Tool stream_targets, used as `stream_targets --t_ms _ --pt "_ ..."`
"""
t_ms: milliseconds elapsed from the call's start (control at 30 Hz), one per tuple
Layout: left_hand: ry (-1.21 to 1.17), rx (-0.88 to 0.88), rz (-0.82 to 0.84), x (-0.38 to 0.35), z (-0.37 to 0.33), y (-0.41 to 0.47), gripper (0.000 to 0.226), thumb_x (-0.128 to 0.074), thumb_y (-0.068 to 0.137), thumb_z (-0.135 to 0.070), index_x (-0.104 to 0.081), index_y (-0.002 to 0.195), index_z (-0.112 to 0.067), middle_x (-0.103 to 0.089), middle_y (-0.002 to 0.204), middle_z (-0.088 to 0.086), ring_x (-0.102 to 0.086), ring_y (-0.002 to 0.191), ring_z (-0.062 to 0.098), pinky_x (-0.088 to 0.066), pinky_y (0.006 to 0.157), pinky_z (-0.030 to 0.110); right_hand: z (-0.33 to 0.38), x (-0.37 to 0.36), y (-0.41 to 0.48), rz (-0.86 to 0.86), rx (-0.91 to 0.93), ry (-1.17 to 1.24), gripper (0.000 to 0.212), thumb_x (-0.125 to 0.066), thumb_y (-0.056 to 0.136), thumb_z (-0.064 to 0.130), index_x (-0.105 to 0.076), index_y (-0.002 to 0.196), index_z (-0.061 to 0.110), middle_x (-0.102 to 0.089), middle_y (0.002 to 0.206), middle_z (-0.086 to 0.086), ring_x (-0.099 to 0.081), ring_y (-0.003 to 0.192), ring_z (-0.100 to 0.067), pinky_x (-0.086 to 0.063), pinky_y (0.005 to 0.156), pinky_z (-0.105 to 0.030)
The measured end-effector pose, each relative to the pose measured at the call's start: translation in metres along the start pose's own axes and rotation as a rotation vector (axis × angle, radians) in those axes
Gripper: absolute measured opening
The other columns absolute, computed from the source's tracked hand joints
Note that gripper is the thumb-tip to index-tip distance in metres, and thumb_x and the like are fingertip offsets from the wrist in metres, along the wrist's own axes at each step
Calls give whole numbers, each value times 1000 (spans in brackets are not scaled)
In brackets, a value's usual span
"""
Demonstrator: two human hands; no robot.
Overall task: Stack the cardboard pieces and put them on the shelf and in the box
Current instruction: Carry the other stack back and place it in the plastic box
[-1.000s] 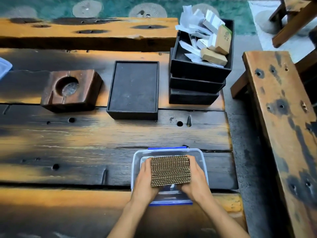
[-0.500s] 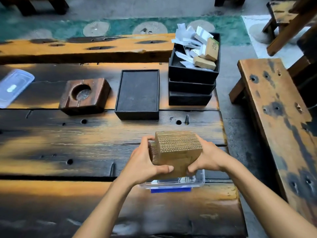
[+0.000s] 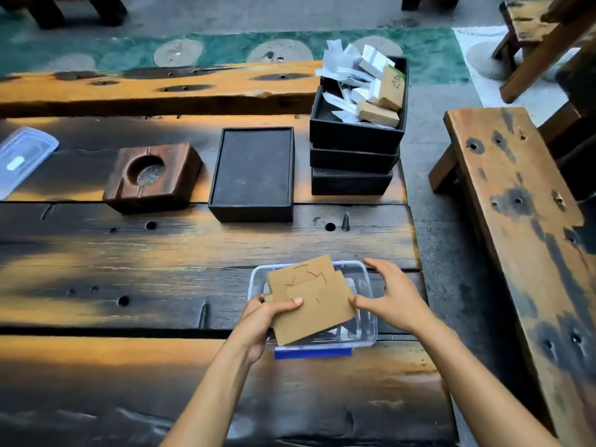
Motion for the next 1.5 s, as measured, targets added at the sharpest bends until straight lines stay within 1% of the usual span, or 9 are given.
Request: stream_targets --t_ms 133,367,500,733,933,1133,1367,1433,1500 --pt "16 -8 46 -3 3 11 95 -98 49 -32 -64 134 -8 -80 119 9 -74 114 29 -58 84 39 -18 -18 -10 -9 -105 137 73 -75 84 46 -48 149 27 -50 151 7 -50 132 -13 -42 106 -35" --pt "62 48 105 12 22 26 94 -100 47 -33 -67 132 -8 -81 117 8 -77 110 25 -59 83 36 -23 -23 -13 -19 -134 261 66 -75 86 50 -54 145 26 -53 149 10 -50 133 -8 -39 110 -29" --pt "84 81 123 -7 18 47 91 -99 50 -29 -67 131 -4 -81 116 13 -77 111 31 -60 96 43 -21 -26 -14 -15 -127 200 61 -75 86 50 -57 141 29 -59 141 11 -51 132 -12 -41 108 -31" --pt "58 108 99 -24 22 72 84 -100 52 -22 -66 127 -3 -82 110 13 -79 103 30 -64 91 45 -12 -41 -13 22 -15 -33 93 -76 75 47 -33 156 32 -26 166 8 -25 152 -18 -25 123 -35" --pt "-25 13 -24 -32 29 71 55 -93 71 -8 -67 119 -14 -84 104 6 -82 86 20 -63 68 33 -7 -47 -13 -3 70 -158 92 -84 71 42 -33 147 38 -33 157 10 -37 135 -20 -36 115 -40" --pt "-81 31 -74 -23 36 73 67 -95 68 -3 -60 125 -13 -81 112 11 -80 99 29 -65 86 47 -15 -51 -11 40 58 -223 91 -84 76 43 -33 151 38 -21 168 5 -26 149 -22 -28 119 -41" --pt "14 -35 -121 -27 33 73 76 -95 74 -11 -49 134 -17 -75 115 4 -79 89 16 -60 58 24 -11 -58 -9 8 90 -331 92 -85 73 45 -34 148 33 -26 161 -1 -31 139 -25 -38 112 -41" --pt "210 -118 -182 -28 29 67 74 -94 77 -21 -41 128 -24 -67 120 4 -73 101 20 -61 77 33 -7 -62 -9 -11 133 -473 82 -83 74 47 -39 142 30 -21 161 -9 -25 143 -29 -42 108 -43" --pt "511 -316 -275 -29 23 61 70 -93 76 -29 -39 121 -24 -55 128 6 -55 122 26 -47 104 44 -2 -66 -6 -33 204 -599 75 -82 73 46 -46 135 25 -17 163 -15 -20 146 -34 -40 109 -46"
Point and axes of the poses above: each hand's wrist, its own y-axis towards the middle knuckle, its own x-axis out of the back of the hand, z = x × y, the point moved 5 cm from there along y, towards the middle knuckle
